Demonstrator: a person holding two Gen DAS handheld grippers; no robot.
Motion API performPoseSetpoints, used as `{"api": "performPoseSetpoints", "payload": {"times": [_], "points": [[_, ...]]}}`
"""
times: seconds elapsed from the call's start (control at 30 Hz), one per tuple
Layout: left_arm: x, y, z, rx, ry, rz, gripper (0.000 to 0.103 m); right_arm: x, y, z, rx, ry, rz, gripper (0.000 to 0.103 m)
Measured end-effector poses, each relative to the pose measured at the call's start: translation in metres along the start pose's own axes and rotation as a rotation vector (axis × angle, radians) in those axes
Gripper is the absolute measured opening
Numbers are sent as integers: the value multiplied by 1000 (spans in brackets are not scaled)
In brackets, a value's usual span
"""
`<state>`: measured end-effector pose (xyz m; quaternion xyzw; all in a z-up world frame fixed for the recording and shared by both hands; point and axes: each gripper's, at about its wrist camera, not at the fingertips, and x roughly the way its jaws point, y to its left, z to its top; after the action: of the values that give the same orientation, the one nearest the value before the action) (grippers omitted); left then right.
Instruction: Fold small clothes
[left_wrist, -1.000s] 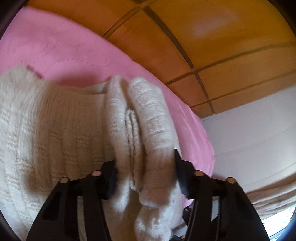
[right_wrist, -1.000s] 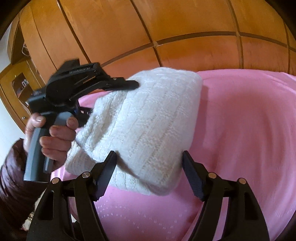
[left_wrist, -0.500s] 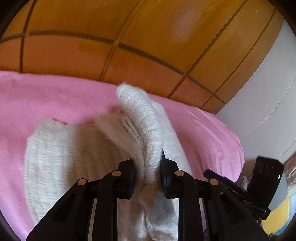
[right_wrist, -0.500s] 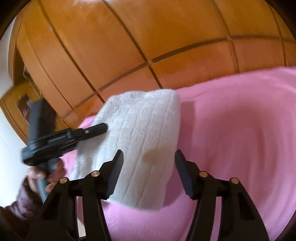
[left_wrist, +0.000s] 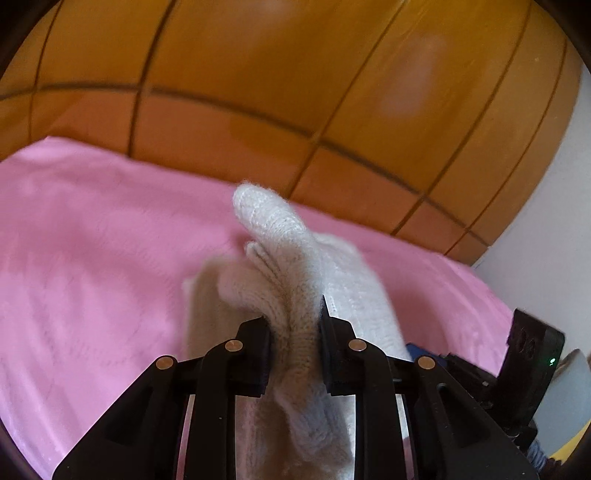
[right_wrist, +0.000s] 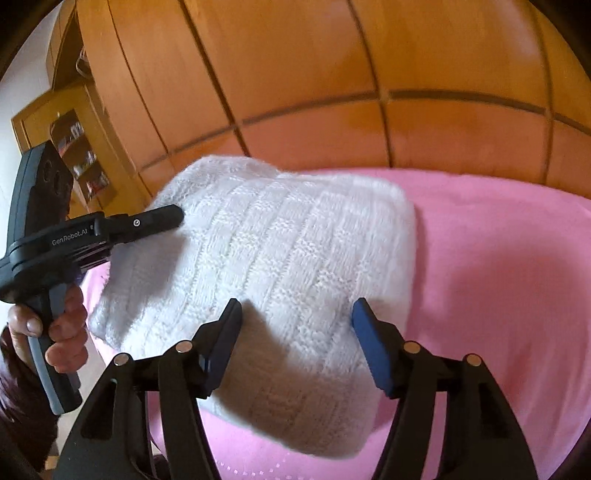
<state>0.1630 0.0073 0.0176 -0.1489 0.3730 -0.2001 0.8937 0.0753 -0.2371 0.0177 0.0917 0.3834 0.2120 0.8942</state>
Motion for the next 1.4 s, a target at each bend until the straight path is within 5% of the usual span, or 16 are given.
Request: {"api": "performPoseSetpoints", "payload": {"times": [0.37, 0.43, 0.67, 0.87, 1.1, 1.2, 1.4], "points": [[35, 26, -32, -4, 47, 150, 25, 10, 21, -10, -152, 23, -108, 63], [31, 31, -30, -24, 34, 168, 38, 2, 14, -19, -146, 37, -95, 63], [1, 31, -27, -37, -19, 253, 39, -37, -8, -39, -58, 66, -74, 63], [-20, 8, -31, -28, -80, 199, 39, -46, -9, -20, -32, 8, -80, 62], [19, -4, -52, 25, 23, 309, 39, -3, 8, -38, -87, 99, -94, 64], [16, -5, -55, 38, 0, 329, 49, -8, 5, -36, -79, 96, -80, 64], [12, -2, -58, 38, -3, 322, 49, -18, -4, -12, -62, 58, -80, 65]]}}
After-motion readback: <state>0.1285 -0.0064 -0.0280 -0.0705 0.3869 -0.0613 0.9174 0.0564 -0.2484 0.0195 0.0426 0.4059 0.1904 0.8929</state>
